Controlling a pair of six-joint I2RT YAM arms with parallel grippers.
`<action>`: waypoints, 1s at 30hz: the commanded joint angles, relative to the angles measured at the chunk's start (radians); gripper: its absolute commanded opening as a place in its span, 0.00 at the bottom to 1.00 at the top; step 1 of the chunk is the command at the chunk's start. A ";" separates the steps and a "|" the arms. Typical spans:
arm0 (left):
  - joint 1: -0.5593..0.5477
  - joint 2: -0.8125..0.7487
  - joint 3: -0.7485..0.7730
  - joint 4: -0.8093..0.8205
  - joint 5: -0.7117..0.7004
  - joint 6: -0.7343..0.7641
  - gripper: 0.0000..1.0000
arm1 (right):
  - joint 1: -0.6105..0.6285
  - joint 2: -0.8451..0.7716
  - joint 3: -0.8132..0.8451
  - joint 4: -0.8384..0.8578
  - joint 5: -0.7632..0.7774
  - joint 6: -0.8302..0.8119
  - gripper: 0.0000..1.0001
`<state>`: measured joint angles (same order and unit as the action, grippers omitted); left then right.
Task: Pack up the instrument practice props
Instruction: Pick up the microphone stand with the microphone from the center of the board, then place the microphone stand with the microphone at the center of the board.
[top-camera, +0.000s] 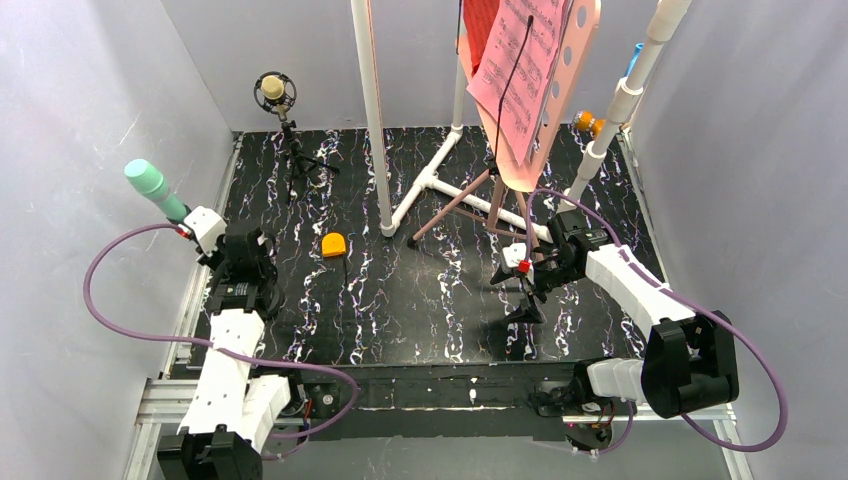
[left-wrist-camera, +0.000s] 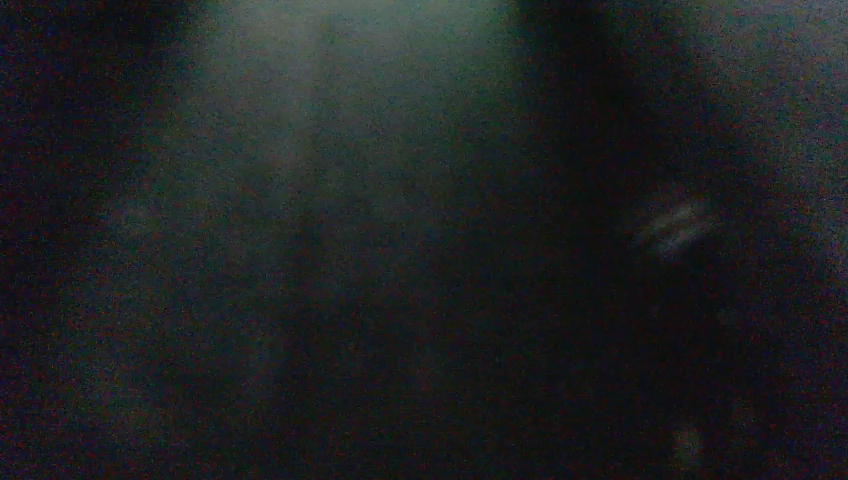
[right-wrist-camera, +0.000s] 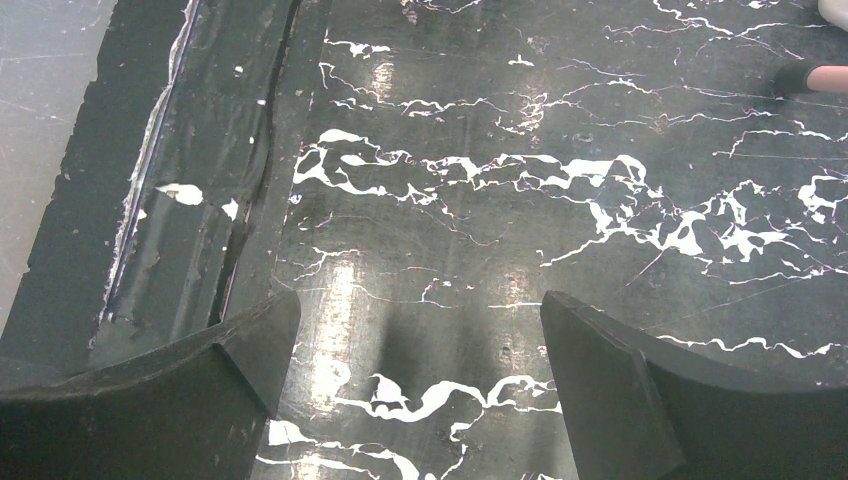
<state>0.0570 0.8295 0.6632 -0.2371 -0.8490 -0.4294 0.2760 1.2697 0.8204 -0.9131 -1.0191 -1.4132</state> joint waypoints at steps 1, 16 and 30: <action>0.005 -0.033 -0.035 0.077 0.044 0.067 0.00 | -0.003 -0.003 -0.003 0.003 -0.012 0.001 1.00; -0.004 -0.258 -0.002 0.015 0.482 0.229 0.00 | -0.003 0.002 -0.004 0.003 -0.013 -0.002 1.00; -0.135 -0.290 0.085 0.069 1.304 0.249 0.00 | -0.003 0.013 -0.004 0.001 -0.015 -0.005 1.00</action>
<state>-0.0353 0.5430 0.6861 -0.2905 0.1287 -0.1974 0.2760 1.2728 0.8204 -0.9131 -1.0187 -1.4132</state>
